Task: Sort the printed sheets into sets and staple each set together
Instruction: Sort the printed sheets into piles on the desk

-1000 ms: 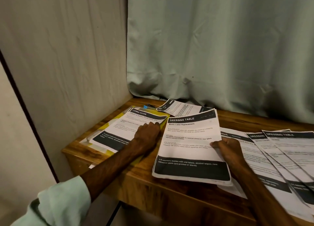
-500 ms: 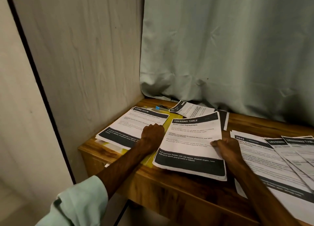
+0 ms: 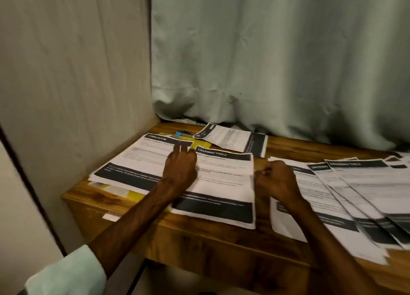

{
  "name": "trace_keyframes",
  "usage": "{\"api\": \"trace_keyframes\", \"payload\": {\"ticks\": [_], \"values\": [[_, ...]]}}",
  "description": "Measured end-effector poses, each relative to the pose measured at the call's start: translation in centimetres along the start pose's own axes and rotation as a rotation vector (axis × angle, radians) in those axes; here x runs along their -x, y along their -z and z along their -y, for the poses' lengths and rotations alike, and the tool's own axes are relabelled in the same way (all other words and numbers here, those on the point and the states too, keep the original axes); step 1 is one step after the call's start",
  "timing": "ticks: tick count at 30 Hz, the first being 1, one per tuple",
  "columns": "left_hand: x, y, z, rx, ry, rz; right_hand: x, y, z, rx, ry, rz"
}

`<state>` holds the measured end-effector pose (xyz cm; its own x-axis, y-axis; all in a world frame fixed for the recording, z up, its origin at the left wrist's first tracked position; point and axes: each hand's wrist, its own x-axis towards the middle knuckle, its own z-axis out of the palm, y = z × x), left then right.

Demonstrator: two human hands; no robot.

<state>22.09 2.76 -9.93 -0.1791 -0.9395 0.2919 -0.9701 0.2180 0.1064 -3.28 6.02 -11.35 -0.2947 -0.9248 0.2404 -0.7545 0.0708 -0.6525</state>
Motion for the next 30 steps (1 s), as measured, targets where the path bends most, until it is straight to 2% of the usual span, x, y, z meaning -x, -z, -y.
{"api": "trace_keyframes", "payload": {"ticks": [4,7,17,20,23,28,30], "values": [[1.0,-0.1,-6.6,0.157,-0.149,-0.119,1.8,4.6,-3.1,0.007,0.046,-0.093],[1.5,-0.3,-12.3,0.299,-0.228,-0.075,3.1,8.4,-6.8,0.025,-0.008,-0.144],[-2.0,-4.9,-28.3,0.468,-0.379,0.129,3.1,17.8,-17.2,0.185,-0.224,-0.234],[-3.9,-6.4,-32.2,0.439,-0.384,0.171,2.5,18.7,-19.0,0.334,-0.278,-0.096],[-4.9,-8.5,-35.1,0.402,-0.441,0.144,2.0,19.1,-19.8,0.48,-0.25,0.047],[-4.7,-11.8,-37.1,0.178,-0.466,-0.079,1.9,18.7,-20.3,0.633,-0.067,0.061],[-5.0,-12.2,-37.0,0.17,-0.473,-0.044,2.1,18.4,-20.0,0.688,-0.022,0.055]]}}
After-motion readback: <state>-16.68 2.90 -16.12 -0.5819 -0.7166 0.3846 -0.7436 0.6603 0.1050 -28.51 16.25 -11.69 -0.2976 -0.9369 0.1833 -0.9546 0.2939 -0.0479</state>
